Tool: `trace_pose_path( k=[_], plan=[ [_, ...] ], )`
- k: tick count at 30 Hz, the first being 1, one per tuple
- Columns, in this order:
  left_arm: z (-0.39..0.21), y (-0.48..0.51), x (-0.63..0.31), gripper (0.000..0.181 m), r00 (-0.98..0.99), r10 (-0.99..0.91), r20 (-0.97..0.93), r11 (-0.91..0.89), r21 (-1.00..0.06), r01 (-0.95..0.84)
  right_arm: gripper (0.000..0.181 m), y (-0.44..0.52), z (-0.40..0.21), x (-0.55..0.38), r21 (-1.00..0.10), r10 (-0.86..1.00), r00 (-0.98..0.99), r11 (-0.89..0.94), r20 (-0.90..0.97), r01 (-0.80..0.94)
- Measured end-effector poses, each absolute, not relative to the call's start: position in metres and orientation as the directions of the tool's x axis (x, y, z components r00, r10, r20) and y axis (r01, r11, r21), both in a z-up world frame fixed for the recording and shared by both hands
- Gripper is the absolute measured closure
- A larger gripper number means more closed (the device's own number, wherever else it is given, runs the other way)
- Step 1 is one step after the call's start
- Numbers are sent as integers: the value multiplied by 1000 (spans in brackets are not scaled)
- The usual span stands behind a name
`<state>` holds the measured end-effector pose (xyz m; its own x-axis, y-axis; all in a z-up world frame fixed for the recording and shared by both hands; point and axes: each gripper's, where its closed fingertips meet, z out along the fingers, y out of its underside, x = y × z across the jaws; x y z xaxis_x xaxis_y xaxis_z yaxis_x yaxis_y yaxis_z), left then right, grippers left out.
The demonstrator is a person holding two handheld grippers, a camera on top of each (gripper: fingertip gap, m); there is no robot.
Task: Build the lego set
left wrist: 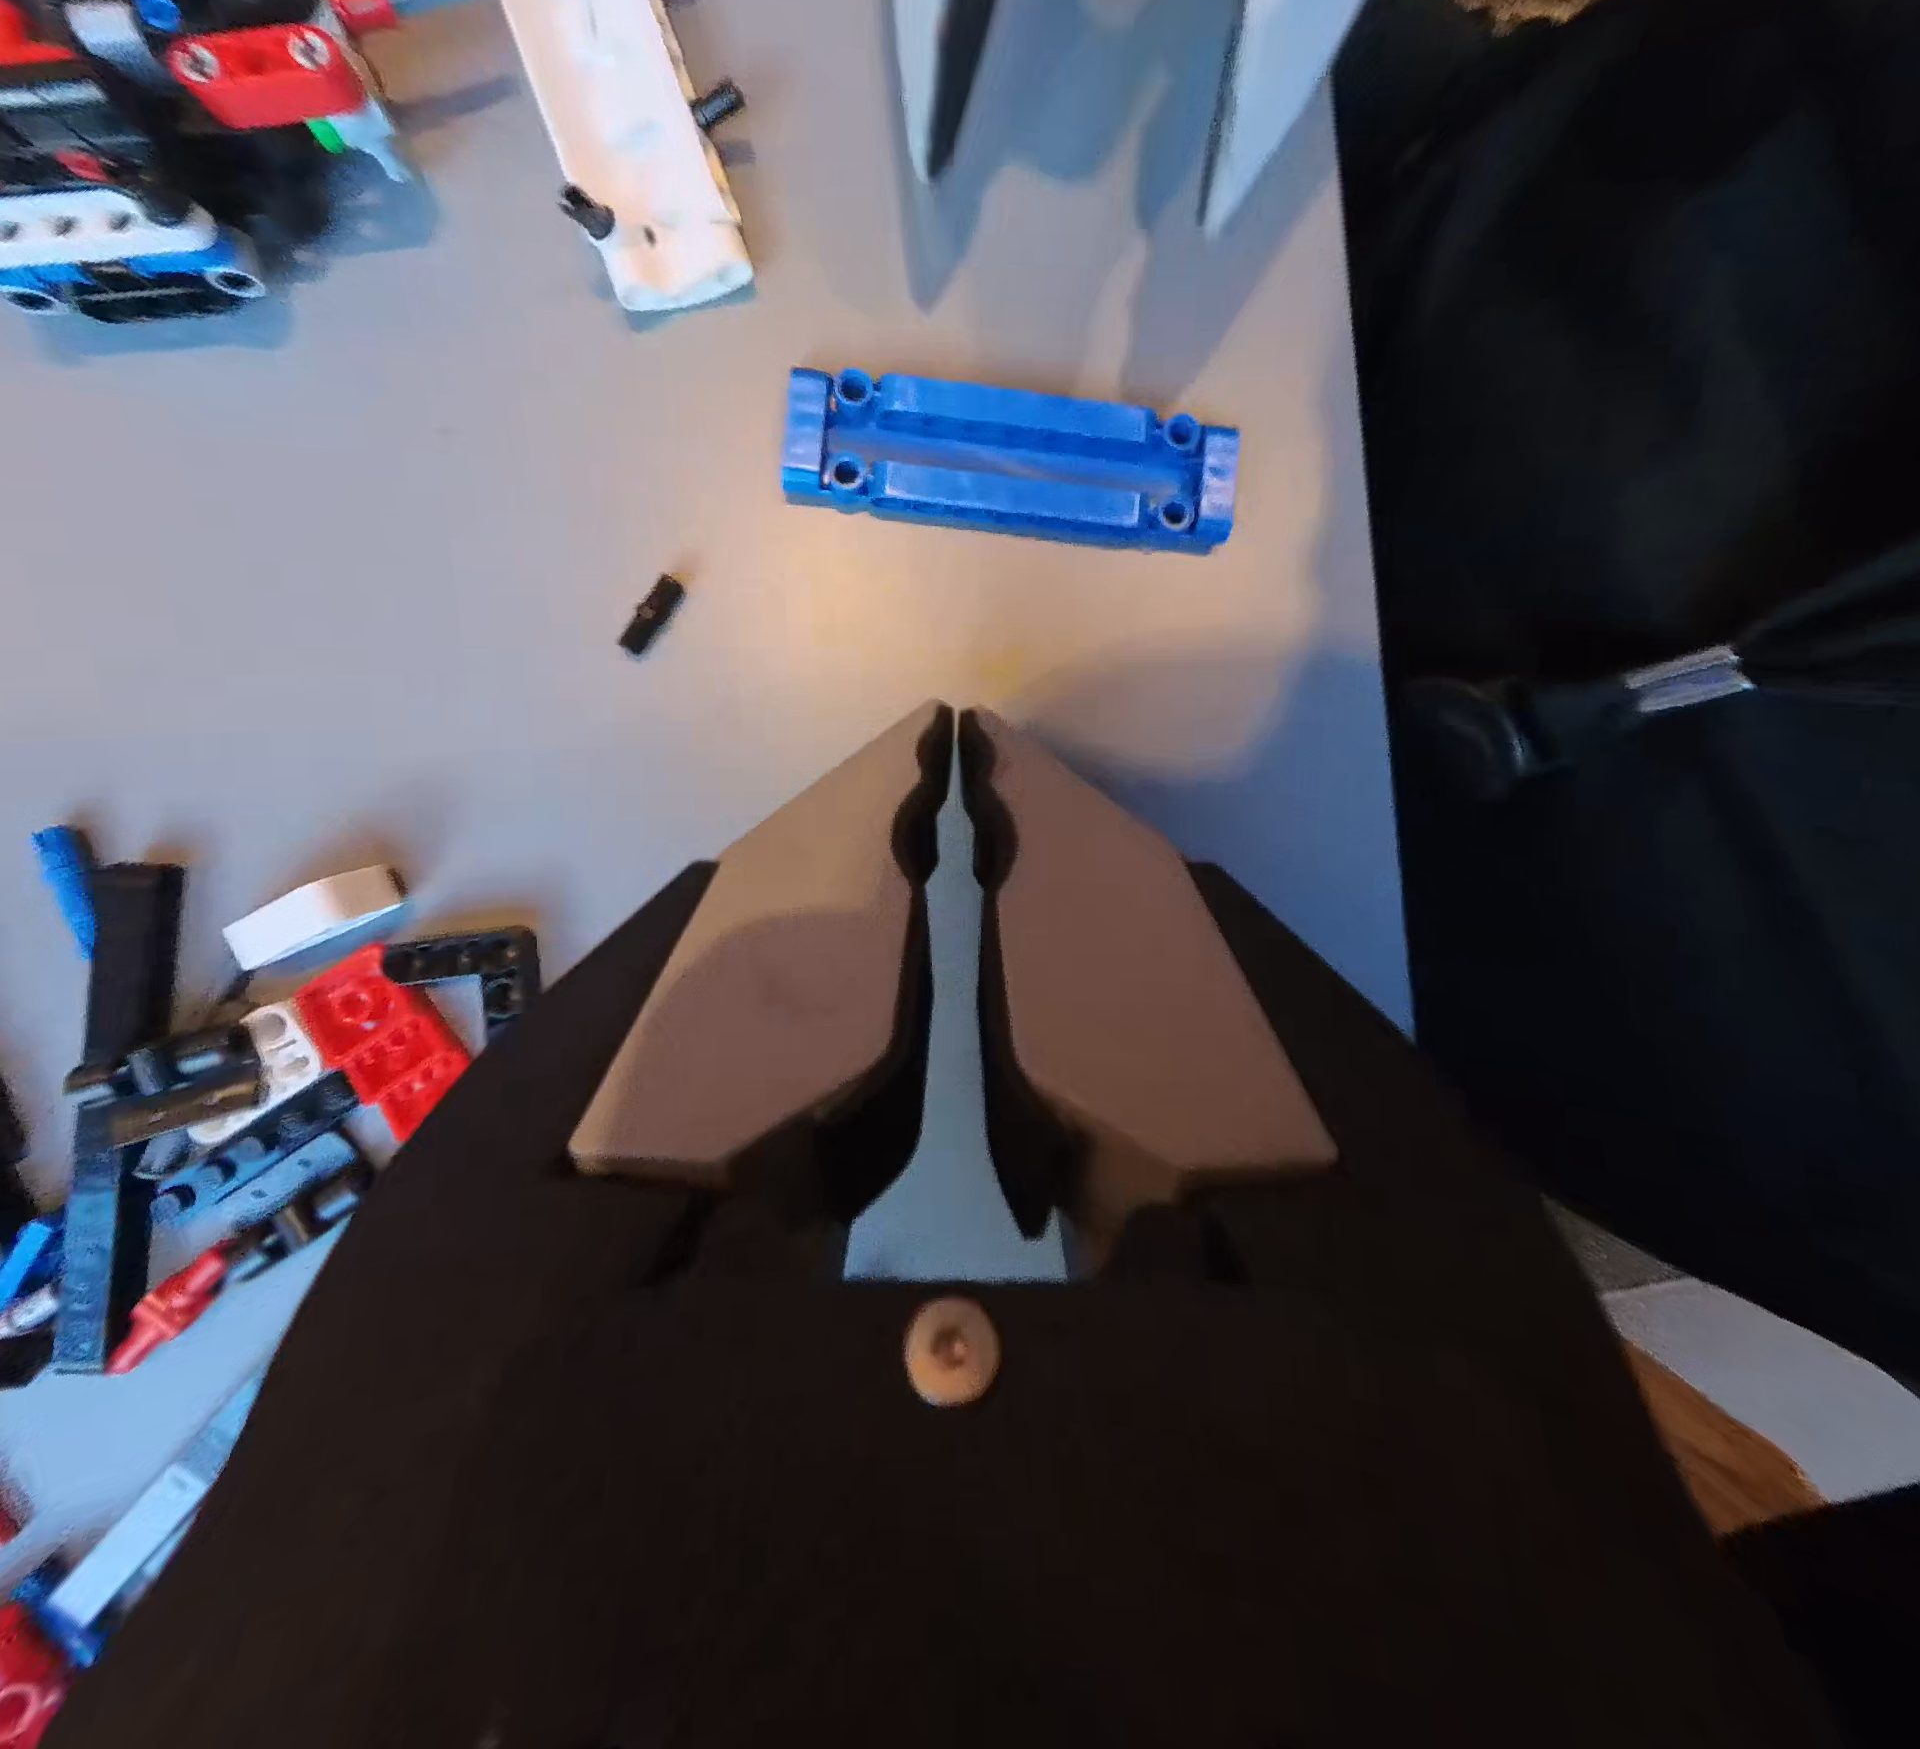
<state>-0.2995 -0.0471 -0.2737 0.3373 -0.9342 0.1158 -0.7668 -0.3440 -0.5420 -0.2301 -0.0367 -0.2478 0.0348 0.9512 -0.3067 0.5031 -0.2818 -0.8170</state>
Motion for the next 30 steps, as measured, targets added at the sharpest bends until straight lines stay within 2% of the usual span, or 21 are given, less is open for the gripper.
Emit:
trace_pose_path(
  k=[1, 7, 13, 16, 24, 30],
  plan=[
    [-279, -48, -300, 181, 343, -934, 100, -343, -519, -783, 139, -32, -247, -228, -824, 957, 41, -269, -287, 499],
    [-279, -54, -272, 181, 312, -944, 108, -318, -546, -775, 140, -21, -245, -221, -843, 969, 52, -235, -241, 484],
    [-279, -45, -210, 181, 298, -934, 195, -353, -634, -688, 140, -10, -241, -207, -863, 978, 62, -203, -197, 462],
    [-279, -38, -191, 181, 323, -915, 244, -402, -644, -651, 139, 0, -240, -195, -867, 979, 86, -203, -184, 456],
    [-265, -18, -239, 181, 466, -859, 210, -478, -653, -587, 131, -9, -237, -171, -876, 977, 55, -211, -208, 435],
    [-257, 23, -259, 181, 641, -764, 70, -486, -715, -502, 128, -24, -252, -186, -840, 989, 45, -141, -138, 523]
  ],
)
